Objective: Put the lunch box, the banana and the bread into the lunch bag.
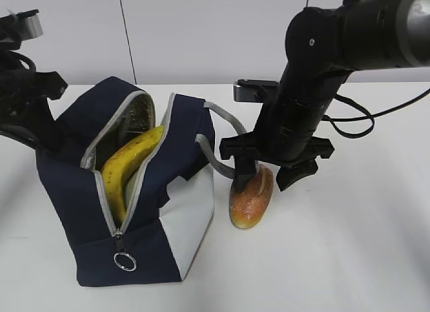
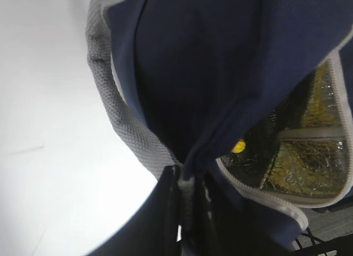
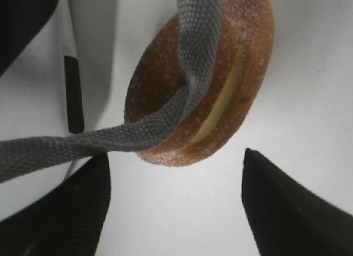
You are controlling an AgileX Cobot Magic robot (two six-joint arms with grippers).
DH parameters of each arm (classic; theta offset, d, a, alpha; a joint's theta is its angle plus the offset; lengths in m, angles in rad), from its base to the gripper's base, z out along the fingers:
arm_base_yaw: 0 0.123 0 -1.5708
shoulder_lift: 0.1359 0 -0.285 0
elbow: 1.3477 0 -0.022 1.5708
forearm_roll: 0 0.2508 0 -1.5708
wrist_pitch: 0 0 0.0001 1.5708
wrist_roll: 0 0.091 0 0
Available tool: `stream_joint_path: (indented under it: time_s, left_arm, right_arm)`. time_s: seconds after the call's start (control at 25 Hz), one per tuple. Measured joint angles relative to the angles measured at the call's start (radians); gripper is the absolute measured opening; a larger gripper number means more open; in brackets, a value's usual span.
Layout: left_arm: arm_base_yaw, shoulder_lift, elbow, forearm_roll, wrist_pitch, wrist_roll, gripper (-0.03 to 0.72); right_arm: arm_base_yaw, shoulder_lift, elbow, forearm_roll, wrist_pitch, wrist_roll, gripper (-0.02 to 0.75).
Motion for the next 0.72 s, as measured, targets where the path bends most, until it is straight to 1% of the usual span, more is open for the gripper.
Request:
stream_joint_path:
  time_s: [0.12,0.28,0.48,0.72]
  left_arm:
    - [0.000,0.000,0.000,0.002,-0.005,0.000,0.034]
    - [0.000,0.000,0.000,0.002,-0.007,0.009,0.034]
    - [0.000,0.000,0.000,0.004,-0.013,0.035,0.034]
    - [0.000,0.000,0.000,0.009,-0.013,0.059,0.034]
  right_arm:
    - [0.000,0.013,0.000,-0.017,-0.043,0.064,0.561]
    - [0.000,0.024,0.000,-0.071,-0.109,0.182,0.561]
    - [0.000,0.027,0.000,-0.145,-0.122,0.334,0.571]
    - [0.000,0.027,0.000,-0.149,-0.140,0.373,0.571]
